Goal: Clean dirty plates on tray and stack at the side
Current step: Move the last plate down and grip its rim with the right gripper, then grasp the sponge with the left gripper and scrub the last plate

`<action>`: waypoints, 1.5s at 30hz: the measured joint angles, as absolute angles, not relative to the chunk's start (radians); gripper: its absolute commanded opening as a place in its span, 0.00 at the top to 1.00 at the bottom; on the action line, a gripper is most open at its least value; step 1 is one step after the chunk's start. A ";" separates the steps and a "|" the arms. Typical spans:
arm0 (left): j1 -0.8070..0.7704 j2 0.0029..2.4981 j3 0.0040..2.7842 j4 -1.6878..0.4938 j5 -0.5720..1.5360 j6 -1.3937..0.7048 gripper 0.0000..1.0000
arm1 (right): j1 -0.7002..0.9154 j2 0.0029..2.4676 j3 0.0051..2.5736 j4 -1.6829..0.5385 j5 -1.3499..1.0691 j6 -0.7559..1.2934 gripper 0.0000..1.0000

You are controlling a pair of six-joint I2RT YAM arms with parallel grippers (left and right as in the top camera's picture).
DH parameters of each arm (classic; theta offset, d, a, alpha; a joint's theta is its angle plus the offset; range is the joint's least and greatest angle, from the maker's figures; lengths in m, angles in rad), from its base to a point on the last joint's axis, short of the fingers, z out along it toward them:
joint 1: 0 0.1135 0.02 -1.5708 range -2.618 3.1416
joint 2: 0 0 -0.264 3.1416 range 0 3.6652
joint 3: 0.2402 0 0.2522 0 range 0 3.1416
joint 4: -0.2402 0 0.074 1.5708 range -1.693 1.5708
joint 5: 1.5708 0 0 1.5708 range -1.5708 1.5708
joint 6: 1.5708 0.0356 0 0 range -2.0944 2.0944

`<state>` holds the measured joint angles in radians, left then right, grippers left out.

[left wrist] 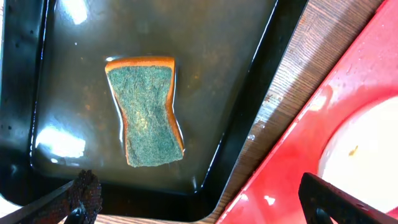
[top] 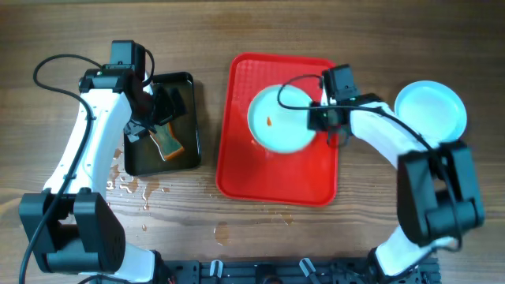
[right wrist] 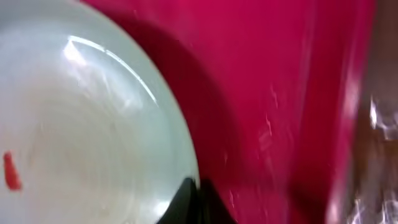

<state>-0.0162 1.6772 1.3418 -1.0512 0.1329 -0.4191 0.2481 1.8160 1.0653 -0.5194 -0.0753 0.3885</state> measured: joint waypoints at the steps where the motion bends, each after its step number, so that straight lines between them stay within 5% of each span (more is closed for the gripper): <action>1: -0.016 1.677 1.342 -1.050 0.133 -0.419 0.00 | 0.248 1.779 1.062 -0.636 -0.082 0.448 0.64; 4: -0.016 1.677 1.342 -1.050 0.133 -0.419 0.00 | 0.248 1.735 1.060 -0.783 -0.120 0.512 0.53; 7: -0.016 1.677 1.342 -1.050 0.133 -0.419 0.00 | 0.248 1.735 1.058 -0.736 -0.114 0.420 0.52; 10: -0.016 1.677 1.342 -1.018 0.133 -0.419 0.00 | 0.248 1.735 1.035 -0.644 -0.085 0.283 0.61; 13: -0.016 1.677 1.342 -1.059 0.170 -0.419 0.00 | 0.248 1.736 0.952 -0.605 -0.156 0.238 0.94; 23: -0.033 1.674 1.272 -1.004 0.119 -0.415 0.01 | 0.248 1.736 0.937 -0.563 -0.181 0.274 0.96; 24: -0.039 1.670 1.224 -0.934 0.101 -0.415 0.13 | 0.248 1.736 0.937 -0.563 -0.178 0.276 0.96; 26: -0.049 1.671 1.095 -0.822 0.028 -0.438 0.70 | 0.248 1.736 0.937 -0.562 -0.175 0.279 0.96; 27: -0.049 1.673 1.048 -0.788 -0.007 -0.456 0.88 | 0.248 1.736 0.937 -0.562 -0.175 0.280 0.96; 28: -0.048 1.673 1.003 -0.731 -0.039 -0.475 0.96 | 0.248 1.736 0.937 -0.562 -0.175 0.283 0.96; 34: -0.049 1.668 0.886 -0.554 -0.065 -0.505 0.96 | 0.248 1.736 0.937 -0.564 -0.174 0.283 0.95; 36: -0.049 1.660 0.930 -0.691 -0.054 -0.472 0.48 | 0.248 1.736 0.937 -0.567 -0.175 0.283 0.96; 37: -0.049 1.649 0.964 -0.760 -0.050 -0.456 0.38 | 0.248 1.736 0.937 -0.569 -0.175 0.284 0.96; 45: -0.049 1.661 0.981 -0.731 -0.101 -0.430 0.59 | 0.248 1.736 0.938 -0.572 -0.175 0.287 0.96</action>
